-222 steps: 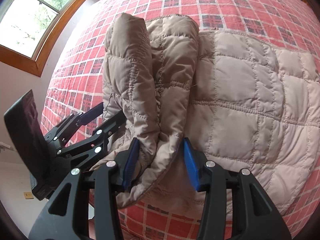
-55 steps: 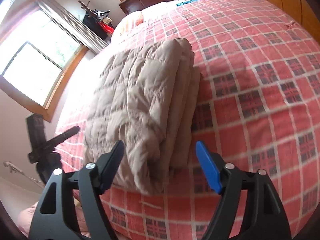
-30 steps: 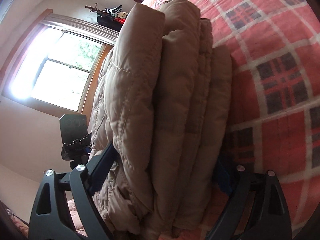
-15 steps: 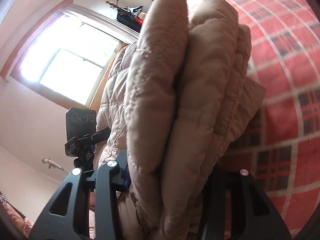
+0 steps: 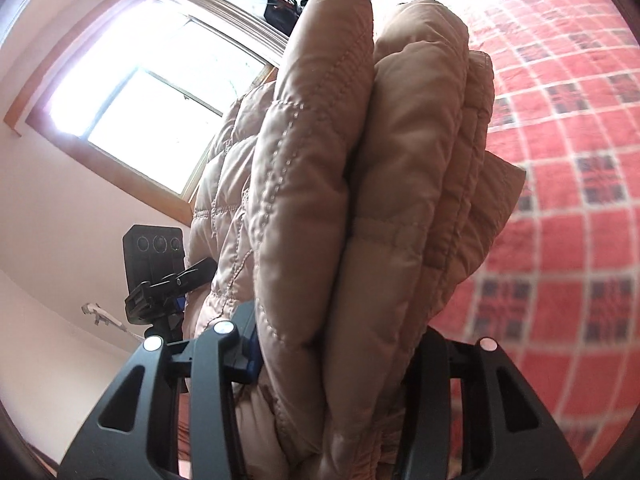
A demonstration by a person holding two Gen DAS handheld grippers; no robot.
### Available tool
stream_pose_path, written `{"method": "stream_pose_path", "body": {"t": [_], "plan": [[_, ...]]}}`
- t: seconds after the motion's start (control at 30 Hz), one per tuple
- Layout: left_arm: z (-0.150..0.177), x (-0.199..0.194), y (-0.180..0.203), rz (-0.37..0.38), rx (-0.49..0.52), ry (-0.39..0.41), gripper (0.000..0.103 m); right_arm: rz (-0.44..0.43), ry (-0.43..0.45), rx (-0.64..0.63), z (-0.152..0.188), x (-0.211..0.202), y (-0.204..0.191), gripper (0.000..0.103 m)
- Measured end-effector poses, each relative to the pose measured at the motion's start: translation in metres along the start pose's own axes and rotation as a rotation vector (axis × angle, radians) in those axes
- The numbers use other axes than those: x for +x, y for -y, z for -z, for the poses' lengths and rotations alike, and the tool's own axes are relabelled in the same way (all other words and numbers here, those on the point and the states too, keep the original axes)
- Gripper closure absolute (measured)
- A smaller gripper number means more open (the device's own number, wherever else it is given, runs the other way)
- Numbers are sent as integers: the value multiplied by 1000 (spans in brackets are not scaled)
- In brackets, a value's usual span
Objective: Fold large clothes
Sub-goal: 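Grasp the bundle's end with both tools and fold it over onto itself, then release the folded coat and open both tools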
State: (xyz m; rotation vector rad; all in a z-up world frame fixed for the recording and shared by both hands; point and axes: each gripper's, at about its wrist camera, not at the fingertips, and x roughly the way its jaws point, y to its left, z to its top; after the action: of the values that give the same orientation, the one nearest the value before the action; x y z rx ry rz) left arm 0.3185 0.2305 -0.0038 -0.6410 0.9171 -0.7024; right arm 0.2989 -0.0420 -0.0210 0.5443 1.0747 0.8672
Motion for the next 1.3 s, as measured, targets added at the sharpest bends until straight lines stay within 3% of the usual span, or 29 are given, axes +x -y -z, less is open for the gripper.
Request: {"method": "stream_pose_path", "body": {"t": [0.23, 0.4, 0.6, 0.7, 0.87, 1.0, 1.3], "plan": [[-20, 20, -56, -53, -68, -34, 42, 12, -59, 93, -17, 40, 37, 61], [-13, 29, -82, -62, -67, -45, 34, -9, -66, 112, -10, 45, 51, 57], [-10, 34, -81, -103, -37, -40, 19, -1, -67, 143, -17, 62, 73, 40], [-10, 33, -80, -106, -40, -31, 17, 4, -61, 140, -18, 54, 77, 36], [-11, 21, -61, -176, -22, -15, 19, 83, -58, 103, -15, 42, 56, 23], [-1, 1, -43, -289, 10, 14, 18, 170, -23, 53, -4, 16, 31, 13], [61, -44, 11, -615, 119, 103, 16, 466, 38, -70, 52, -23, -24, 8]]}}
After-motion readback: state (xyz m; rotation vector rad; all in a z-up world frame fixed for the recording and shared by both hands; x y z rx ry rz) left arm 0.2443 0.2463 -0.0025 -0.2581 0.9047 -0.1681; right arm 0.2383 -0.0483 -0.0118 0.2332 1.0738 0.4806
